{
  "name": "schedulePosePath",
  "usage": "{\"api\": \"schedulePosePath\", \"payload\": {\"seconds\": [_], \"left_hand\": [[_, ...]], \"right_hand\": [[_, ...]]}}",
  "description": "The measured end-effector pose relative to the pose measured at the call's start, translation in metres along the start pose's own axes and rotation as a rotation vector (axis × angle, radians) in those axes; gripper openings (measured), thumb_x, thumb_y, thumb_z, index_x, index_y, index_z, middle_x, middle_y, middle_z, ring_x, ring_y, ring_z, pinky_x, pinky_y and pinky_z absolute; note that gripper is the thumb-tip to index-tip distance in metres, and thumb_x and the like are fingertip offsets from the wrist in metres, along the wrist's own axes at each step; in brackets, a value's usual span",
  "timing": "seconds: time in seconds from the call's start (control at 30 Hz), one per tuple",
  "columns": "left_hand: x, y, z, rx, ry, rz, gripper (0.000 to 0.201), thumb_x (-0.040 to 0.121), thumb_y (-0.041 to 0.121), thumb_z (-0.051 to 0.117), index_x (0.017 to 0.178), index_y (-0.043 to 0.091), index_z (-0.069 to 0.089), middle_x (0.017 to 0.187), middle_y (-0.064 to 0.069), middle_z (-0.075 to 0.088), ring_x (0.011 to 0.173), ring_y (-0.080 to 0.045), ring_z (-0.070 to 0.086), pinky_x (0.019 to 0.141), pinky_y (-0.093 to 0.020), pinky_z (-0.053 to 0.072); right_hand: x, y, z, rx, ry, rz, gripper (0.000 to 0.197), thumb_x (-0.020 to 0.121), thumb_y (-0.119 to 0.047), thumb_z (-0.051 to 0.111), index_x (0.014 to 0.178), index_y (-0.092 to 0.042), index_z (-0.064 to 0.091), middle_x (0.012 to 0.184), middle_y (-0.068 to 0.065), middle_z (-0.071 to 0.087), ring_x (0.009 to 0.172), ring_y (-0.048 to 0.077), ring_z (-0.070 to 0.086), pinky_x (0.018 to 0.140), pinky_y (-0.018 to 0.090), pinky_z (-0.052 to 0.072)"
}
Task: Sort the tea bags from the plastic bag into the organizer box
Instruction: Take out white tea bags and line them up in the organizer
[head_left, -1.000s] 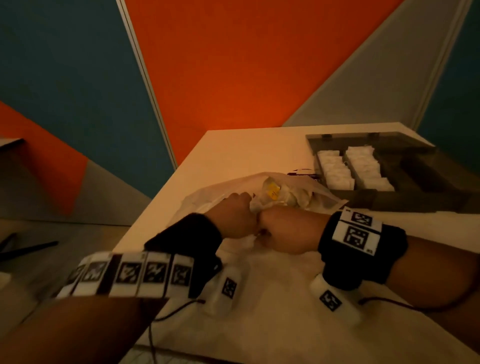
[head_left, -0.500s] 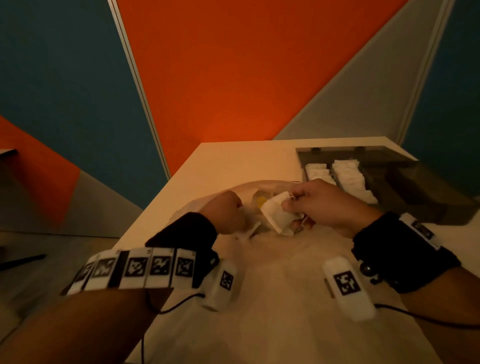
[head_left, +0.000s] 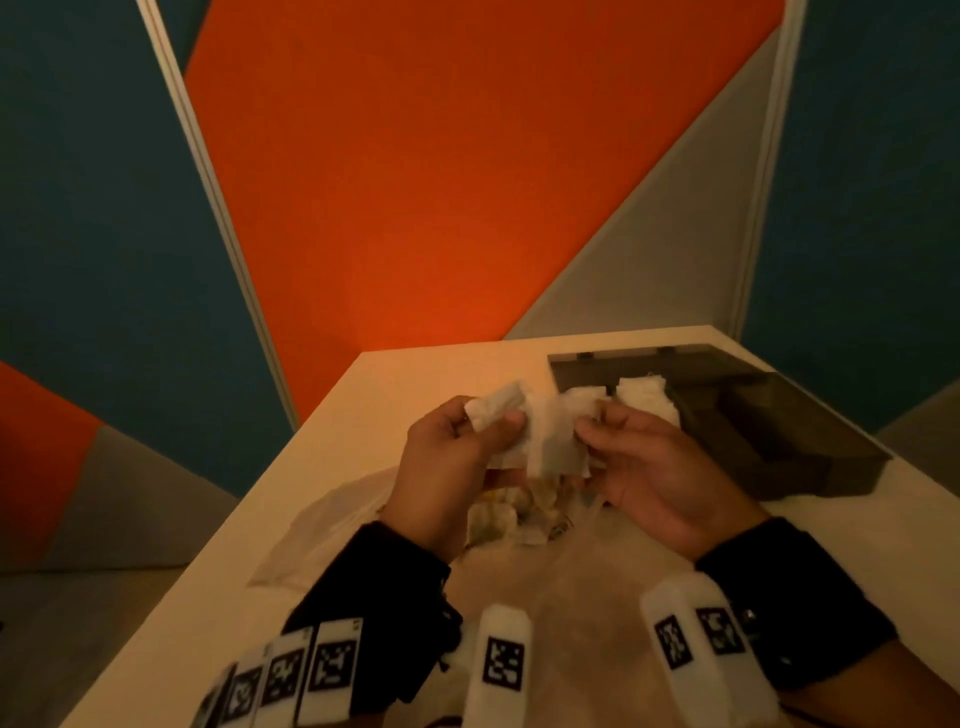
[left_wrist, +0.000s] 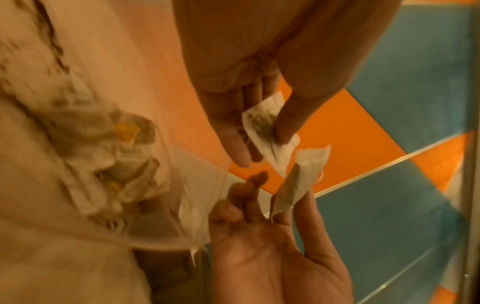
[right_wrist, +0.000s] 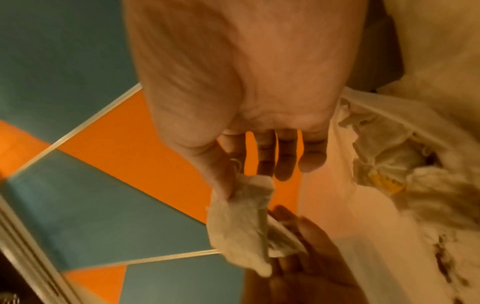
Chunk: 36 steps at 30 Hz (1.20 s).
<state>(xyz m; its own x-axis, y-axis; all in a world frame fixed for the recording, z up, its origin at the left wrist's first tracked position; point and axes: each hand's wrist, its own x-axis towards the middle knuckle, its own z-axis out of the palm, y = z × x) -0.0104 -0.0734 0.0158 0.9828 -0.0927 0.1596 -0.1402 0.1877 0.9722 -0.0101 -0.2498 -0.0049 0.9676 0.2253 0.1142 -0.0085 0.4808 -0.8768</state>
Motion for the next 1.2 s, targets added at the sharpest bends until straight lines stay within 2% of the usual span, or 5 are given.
{"api": "schedulePosePath", "payload": {"seconds": [0.07,0.2,0.4,0.63,1.2], "left_hand": [[0.002,-0.003,0.010,-0.061,0.034,0.017,0.002,0.090,0.007,0.063,0.089,0.006,0.063,0.074,-0.003,0.067,0.069,-0.018,0.065,0.058,-0.031,0.054],[-0.001,-0.015,0.017,-0.123,0.022,0.032,0.012,0.091,0.014,0.061,0.097,0.005,0.065,0.088,-0.011,0.070,0.078,-0.022,0.065,0.067,-0.036,0.052],[-0.007,-0.009,0.002,-0.069,-0.079,-0.133,0.018,0.089,0.015,0.063,0.103,0.004,0.066,0.099,-0.014,0.072,0.087,-0.026,0.068,0.077,-0.042,0.053],[-0.014,0.000,-0.017,0.251,-0.187,-0.134,0.015,0.091,0.009,0.061,0.098,-0.002,0.068,0.082,-0.018,0.073,0.063,-0.023,0.069,0.050,-0.031,0.058],[-0.024,-0.020,-0.017,0.305,-0.311,-0.279,0.024,0.082,-0.004,0.068,0.106,-0.002,0.066,0.089,-0.020,0.073,0.069,-0.026,0.070,0.063,-0.036,0.061]], "right_hand": [[-0.003,0.003,-0.001,-0.112,0.020,-0.039,0.046,0.081,-0.009,0.061,0.118,0.017,0.056,0.119,0.033,0.061,0.109,0.038,0.060,0.101,0.050,0.046],[-0.005,0.011,0.003,-0.450,0.061,-0.165,0.020,0.089,-0.009,0.063,0.106,-0.007,0.073,0.104,0.009,0.075,0.100,0.020,0.070,0.087,0.028,0.057],[-0.003,0.013,0.002,-0.547,0.100,-0.209,0.014,0.089,-0.006,0.064,0.098,-0.005,0.075,0.094,0.007,0.077,0.093,0.019,0.072,0.086,0.028,0.058],[-0.008,0.001,-0.002,-0.697,0.037,-0.154,0.010,0.086,-0.004,0.066,0.088,-0.001,0.076,0.089,0.013,0.076,0.089,0.025,0.071,0.079,0.031,0.058],[-0.008,-0.014,-0.022,-0.082,0.087,0.078,0.037,0.073,-0.011,0.061,0.108,0.000,0.067,0.110,0.015,0.072,0.101,0.023,0.069,0.080,0.033,0.060]]}}
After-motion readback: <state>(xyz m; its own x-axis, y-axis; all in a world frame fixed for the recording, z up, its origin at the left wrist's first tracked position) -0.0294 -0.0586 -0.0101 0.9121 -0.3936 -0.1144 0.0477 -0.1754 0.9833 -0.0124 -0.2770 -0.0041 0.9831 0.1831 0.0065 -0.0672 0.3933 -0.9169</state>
